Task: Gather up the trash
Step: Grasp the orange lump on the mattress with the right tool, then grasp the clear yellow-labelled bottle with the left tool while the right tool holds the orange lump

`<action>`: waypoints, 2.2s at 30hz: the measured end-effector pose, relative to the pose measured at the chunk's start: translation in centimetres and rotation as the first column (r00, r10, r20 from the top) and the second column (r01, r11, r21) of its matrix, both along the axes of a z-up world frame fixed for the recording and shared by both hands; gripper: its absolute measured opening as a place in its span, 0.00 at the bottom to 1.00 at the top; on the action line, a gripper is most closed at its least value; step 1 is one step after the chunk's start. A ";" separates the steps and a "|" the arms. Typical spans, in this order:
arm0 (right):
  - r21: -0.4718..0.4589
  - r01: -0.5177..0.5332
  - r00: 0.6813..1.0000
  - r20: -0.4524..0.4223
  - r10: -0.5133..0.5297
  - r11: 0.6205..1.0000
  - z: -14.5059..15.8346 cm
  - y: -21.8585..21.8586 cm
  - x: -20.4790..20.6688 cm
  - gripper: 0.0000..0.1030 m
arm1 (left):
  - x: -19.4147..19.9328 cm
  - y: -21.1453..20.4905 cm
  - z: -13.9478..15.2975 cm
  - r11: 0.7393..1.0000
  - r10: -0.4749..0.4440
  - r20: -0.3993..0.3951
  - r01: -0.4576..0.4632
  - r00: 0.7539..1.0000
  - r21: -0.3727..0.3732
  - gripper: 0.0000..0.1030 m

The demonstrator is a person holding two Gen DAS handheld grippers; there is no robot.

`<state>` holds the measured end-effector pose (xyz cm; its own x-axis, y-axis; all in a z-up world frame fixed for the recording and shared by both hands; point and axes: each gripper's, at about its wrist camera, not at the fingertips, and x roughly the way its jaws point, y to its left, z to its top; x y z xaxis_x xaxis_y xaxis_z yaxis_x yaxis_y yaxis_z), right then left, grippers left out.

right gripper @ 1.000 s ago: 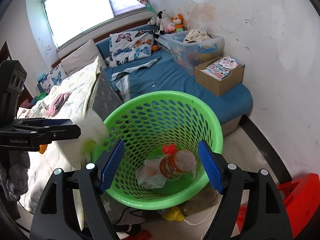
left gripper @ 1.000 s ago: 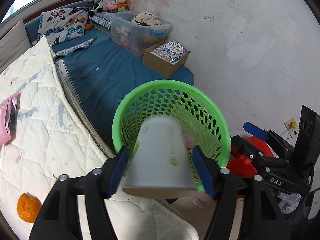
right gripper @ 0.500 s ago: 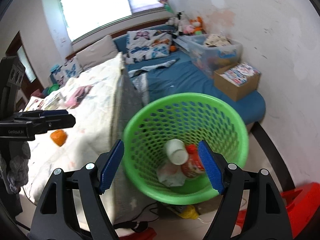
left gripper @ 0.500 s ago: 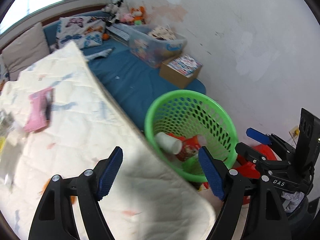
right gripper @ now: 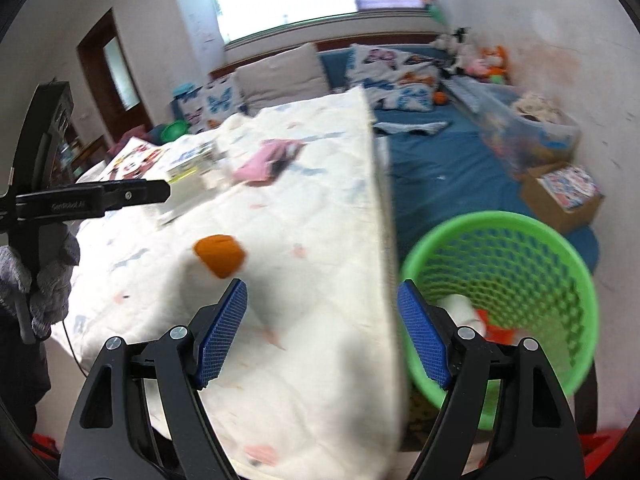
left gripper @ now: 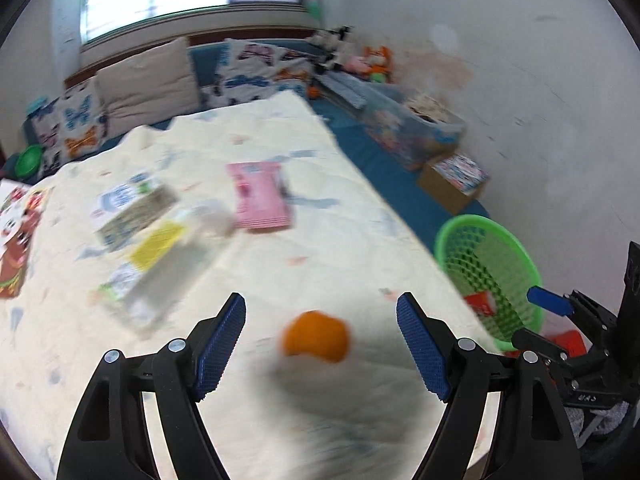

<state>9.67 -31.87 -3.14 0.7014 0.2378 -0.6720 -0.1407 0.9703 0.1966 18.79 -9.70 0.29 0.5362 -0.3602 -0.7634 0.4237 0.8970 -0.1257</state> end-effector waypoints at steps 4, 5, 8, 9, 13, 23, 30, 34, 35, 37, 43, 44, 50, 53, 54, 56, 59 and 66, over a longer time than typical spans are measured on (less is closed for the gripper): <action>0.014 -0.074 0.997 -0.028 0.074 0.997 -0.5 3.7 2.0 0.75 | 0.4 3.7 0.1 0.998 0.064 0.005 -0.064 0.998 -0.001 0.73; 0.026 -0.084 0.996 -0.038 0.085 0.996 -0.7 4.4 2.4 0.75 | 0.5 4.6 0.2 0.997 0.081 0.006 -0.081 0.997 -0.002 0.73; 0.039 -0.106 0.992 -0.059 0.108 0.994 -1.3 6.6 3.5 0.74 | 0.8 6.7 0.3 0.993 0.119 0.010 -0.119 0.993 -0.005 0.73; 0.042 -0.113 0.991 -0.066 0.116 0.993 -1.4 7.5 3.9 0.74 | 0.9 7.4 0.3 0.991 0.132 0.012 -0.132 0.991 -0.006 0.73; 0.048 -0.116 0.988 -0.098 0.120 0.992 -2.2 9.9 5.3 0.73 | 1.2 9.6 0.2 0.986 0.166 0.008 -0.166 0.986 -0.019 0.73; 0.024 -0.012 0.988 -0.154 0.016 1.000 -4.3 13.1 8.6 0.73 | 2.2 12.1 -0.4 0.981 0.192 -0.001 -0.192 0.981 -0.042 0.73; -0.049 0.049 0.985 -0.163 -0.057 0.998 -6.0 14.9 10.4 0.72 | 3.4 13.2 -0.9 0.979 0.201 0.003 -0.201 0.979 -0.037 0.73; -0.081 0.082 0.980 -0.177 -0.096 0.993 -6.9 15.3 11.1 0.67 | 4.4 13.6 -1.4 0.977 0.209 -0.005 -0.209 0.978 -0.031 0.73; -0.094 0.087 0.979 -0.173 -0.103 0.992 -7.0 15.3 11.2 0.65 | 4.7 13.5 -1.6 0.978 0.208 -0.006 -0.208 0.978 -0.026 0.73; -0.104 0.090 0.979 -0.174 -0.108 0.990 -7.1 15.2 11.3 0.59 | 5.3 13.2 -2.0 0.980 0.198 -0.003 -0.198 0.980 -0.011 0.73; -0.073 0.075 0.980 -0.177 -0.087 0.995 -7.0 14.0 11.2 0.46 | 7.0 11.6 -3.3 0.987 0.157 -0.014 -0.157 0.987 0.033 0.76; -0.067 0.071 0.981 -0.178 -0.082 0.995 -6.9 13.8 11.1 0.44 | 7.2 11.4 -3.4 0.987 0.154 -0.015 -0.153 0.988 0.040 0.76; -0.045 0.043 0.983 -0.178 -0.050 0.998 -6.5 13.1 10.6 0.39 | 9.2 9.6 -4.3 0.991 0.111 -0.021 -0.109 0.994 0.079 0.78; -0.047 0.022 0.984 -0.175 -0.030 0.999 -6.3 12.9 10.2 0.38 | 9.9 8.7 -4.6 0.990 0.092 -0.014 -0.090 0.996 0.113 0.79; -0.048 0.016 0.984 -0.174 -0.024 0.999 -6.3 12.9 10.1 0.38 | 10.2 8.4 -4.8 0.989 0.080 -0.014 -0.078 0.997 0.123 0.79; -0.044 0.004 0.985 -0.171 -0.012 0.999 -6.1 12.7 9.9 0.38 | 10.7 8.0 -5.1 0.986 0.078 -0.013 -0.076 0.997 0.148 0.79; -0.033 -0.005 0.986 -0.170 -0.001 0.999 -5.8 12.4 9.7 0.38 | 11.6 7.4 -5.7 0.984 0.060 -0.019 -0.056 0.998 0.171 0.80; -0.018 -0.029 0.986 -0.166 0.026 0.999 -5.3 11.8 9.5 0.38 | 13.2 6.8 -6.8 0.984 0.035 -0.046 -0.026 0.998 0.179 0.81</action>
